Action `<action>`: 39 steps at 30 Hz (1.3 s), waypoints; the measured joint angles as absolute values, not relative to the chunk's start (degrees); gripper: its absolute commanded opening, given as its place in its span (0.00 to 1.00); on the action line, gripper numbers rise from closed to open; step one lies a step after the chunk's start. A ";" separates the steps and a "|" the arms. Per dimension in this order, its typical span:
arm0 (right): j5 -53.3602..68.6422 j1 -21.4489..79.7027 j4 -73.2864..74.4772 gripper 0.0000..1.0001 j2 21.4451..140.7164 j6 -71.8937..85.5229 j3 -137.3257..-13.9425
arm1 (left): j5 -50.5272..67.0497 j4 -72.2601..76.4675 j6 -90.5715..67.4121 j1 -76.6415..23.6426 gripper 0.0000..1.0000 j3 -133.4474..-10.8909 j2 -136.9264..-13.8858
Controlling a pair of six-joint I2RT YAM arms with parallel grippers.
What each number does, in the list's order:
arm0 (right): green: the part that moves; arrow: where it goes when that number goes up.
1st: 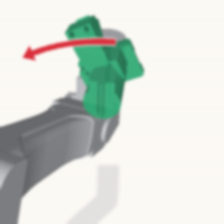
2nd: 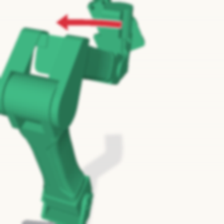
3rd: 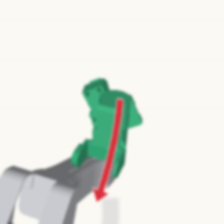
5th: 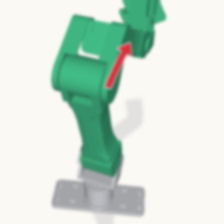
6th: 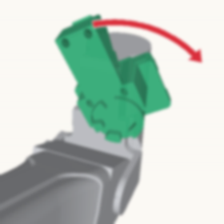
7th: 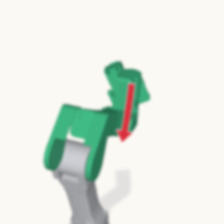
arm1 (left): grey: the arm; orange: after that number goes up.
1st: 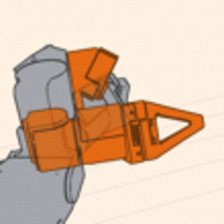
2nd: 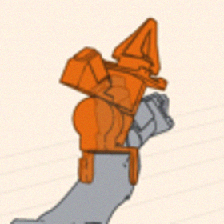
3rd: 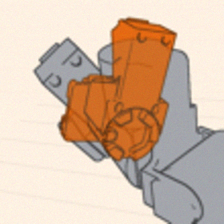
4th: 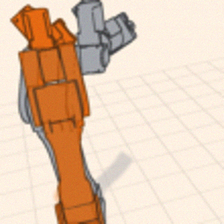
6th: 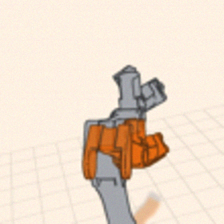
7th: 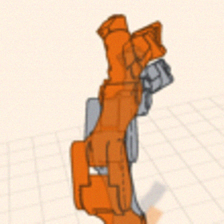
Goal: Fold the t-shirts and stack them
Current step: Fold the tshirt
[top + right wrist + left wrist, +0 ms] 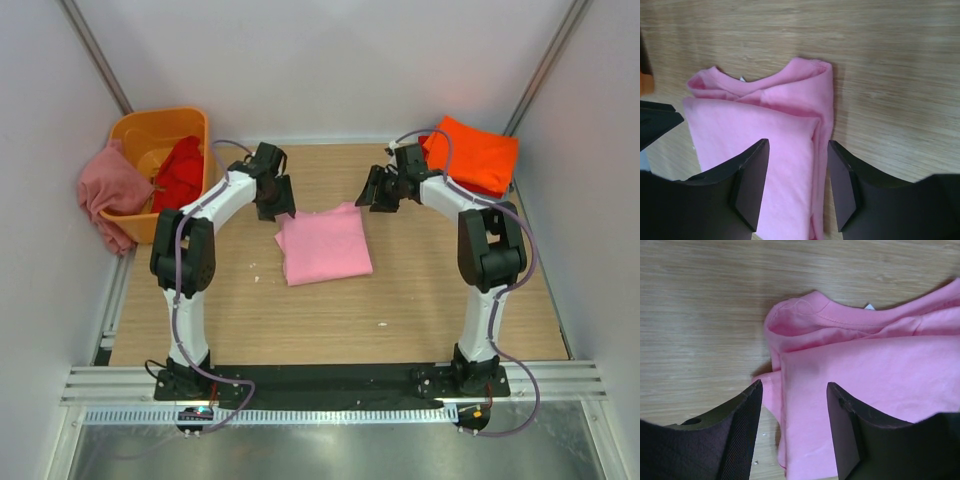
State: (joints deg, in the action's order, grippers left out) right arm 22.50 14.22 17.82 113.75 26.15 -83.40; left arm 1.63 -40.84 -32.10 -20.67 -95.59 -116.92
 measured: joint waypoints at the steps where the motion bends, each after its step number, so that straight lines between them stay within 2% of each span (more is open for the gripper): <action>1: 22.26 14.22 18.52 0.56 114.54 25.96 -83.85 | 1.52 -40.58 -32.21 -20.67 0.55 -94.83 -116.92; 7: 22.00 14.35 20.71 0.53 116.11 25.39 -84.27 | 1.15 -39.31 -32.60 -20.67 0.53 -92.23 -116.90; 14: 22.76 14.96 20.60 0.39 118.85 25.41 -85.67 | 1.10 -37.67 -32.84 -20.67 0.48 -91.57 -116.86; 16: 23.11 15.07 20.58 0.37 119.87 25.43 -86.00 | 1.10 -37.23 -32.91 -20.67 0.41 -91.57 -116.86; 20: 23.57 15.33 20.64 0.33 120.68 25.47 -86.00 | 1.13 -36.64 -33.01 -20.67 0.38 -91.57 -116.86; 23: 23.75 15.44 20.60 0.26 120.68 25.52 -86.04 | 1.15 -36.53 -33.06 -20.67 0.30 -91.55 -116.86; 29: 23.75 15.77 20.60 0.12 120.68 25.58 -86.06 | 1.37 -36.16 -33.98 -20.67 0.02 -91.20 -116.84; 30: 23.77 15.81 20.62 0.10 120.68 25.58 -86.06 | 1.43 -36.14 -34.00 -20.67 0.00 -91.18 -116.86; 34: 23.77 15.81 20.69 0.04 120.62 25.61 -86.06 | 1.48 -36.05 -34.06 -20.67 0.00 -91.13 -116.81; 39: 23.77 15.81 21.76 0.02 119.02 25.58 -86.06 | 1.32 -36.23 -34.09 -20.67 0.00 -90.65 -115.50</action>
State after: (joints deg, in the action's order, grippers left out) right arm 23.77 15.81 21.76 119.02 25.58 -86.06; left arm 1.32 -36.23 -34.09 -20.67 -90.65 -115.50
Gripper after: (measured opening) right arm 0.056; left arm 0.004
